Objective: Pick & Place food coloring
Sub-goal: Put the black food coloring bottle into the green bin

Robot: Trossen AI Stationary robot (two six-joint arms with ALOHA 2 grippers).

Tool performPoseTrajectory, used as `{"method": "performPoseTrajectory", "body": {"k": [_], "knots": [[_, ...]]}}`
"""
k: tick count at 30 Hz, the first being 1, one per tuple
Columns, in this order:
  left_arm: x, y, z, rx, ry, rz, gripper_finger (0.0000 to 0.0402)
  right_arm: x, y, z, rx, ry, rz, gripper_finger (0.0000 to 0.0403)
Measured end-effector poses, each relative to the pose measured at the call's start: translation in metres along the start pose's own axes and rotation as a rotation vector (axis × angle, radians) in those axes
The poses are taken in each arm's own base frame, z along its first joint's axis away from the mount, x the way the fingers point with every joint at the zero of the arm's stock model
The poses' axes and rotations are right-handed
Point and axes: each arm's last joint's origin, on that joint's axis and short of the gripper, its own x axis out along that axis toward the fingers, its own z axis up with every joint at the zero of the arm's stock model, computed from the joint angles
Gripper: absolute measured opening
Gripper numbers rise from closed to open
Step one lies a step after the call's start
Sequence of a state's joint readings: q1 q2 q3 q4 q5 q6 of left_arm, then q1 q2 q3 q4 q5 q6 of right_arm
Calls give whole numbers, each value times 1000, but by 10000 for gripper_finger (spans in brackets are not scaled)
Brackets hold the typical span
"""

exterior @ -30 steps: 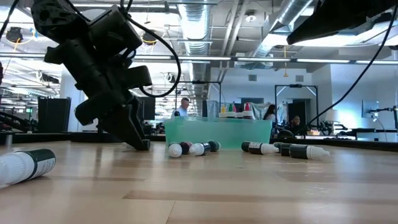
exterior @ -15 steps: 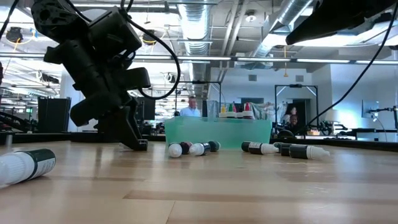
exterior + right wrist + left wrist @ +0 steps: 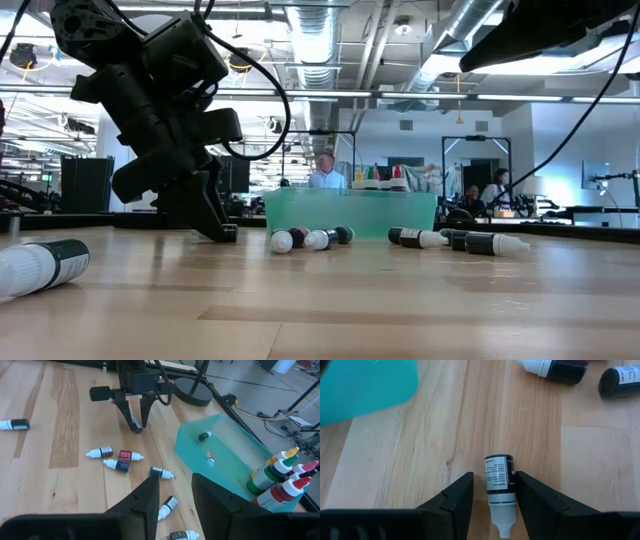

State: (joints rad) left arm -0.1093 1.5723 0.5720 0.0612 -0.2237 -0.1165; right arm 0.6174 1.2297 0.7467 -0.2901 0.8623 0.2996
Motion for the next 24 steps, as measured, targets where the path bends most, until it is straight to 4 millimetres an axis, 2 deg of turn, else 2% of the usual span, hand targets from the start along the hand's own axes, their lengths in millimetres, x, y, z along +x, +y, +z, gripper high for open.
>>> {"method": "performPoseTrajectory", "body": {"k": [18,24], "knots": [[0,-1,1,6,-11,-20,138,0,0,0,0,0,0,109],[0,-1,0,7,-5,-27,104,0,0,0,0,0,0,109]]}}
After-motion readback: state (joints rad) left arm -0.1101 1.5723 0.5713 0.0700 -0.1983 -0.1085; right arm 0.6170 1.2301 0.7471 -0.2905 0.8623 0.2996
